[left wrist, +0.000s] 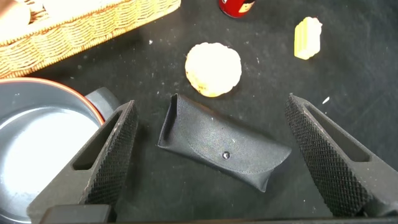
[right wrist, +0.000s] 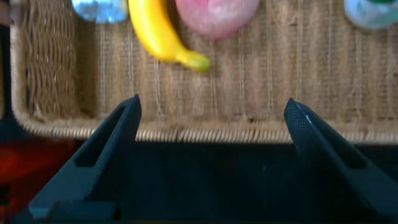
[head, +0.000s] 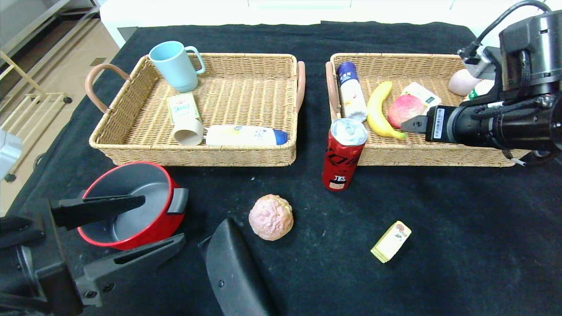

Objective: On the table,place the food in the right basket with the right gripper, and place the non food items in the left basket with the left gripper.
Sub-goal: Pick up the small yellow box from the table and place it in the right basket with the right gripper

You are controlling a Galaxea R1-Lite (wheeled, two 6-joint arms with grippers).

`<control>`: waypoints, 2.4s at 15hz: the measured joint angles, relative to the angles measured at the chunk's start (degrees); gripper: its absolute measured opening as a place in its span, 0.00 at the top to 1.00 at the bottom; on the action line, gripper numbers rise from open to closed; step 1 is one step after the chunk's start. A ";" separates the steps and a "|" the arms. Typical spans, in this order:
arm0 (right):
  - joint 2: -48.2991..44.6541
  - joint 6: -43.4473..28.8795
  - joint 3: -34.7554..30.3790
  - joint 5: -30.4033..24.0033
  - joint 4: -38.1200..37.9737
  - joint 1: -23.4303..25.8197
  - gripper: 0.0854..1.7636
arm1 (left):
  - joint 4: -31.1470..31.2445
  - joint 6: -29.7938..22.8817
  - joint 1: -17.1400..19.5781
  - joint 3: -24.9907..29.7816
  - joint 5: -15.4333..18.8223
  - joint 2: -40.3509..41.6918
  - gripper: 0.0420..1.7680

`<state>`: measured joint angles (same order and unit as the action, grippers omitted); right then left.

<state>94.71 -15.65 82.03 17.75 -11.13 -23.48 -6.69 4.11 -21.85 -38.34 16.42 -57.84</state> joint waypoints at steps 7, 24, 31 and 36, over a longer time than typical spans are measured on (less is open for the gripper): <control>-4.17 -19.37 -4.56 1.82 -18.30 -10.80 0.04 | 0.00 0.43 -0.04 0.39 0.02 -0.04 0.03; 2.95 -24.04 -6.51 2.01 -22.08 -19.13 0.04 | -0.22 0.52 0.05 0.02 -0.35 0.10 0.03; 4.83 -24.89 -6.21 1.99 -23.26 -19.30 0.03 | -0.17 0.57 -0.06 0.11 -0.30 -0.06 0.03; 5.42 -24.92 -6.18 1.93 -23.19 -19.30 0.03 | -0.20 0.62 -0.01 0.13 -0.33 -0.06 0.03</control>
<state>100.13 -40.57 75.85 19.68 -34.32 -42.78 -6.89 4.73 -21.86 -38.21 16.09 -57.91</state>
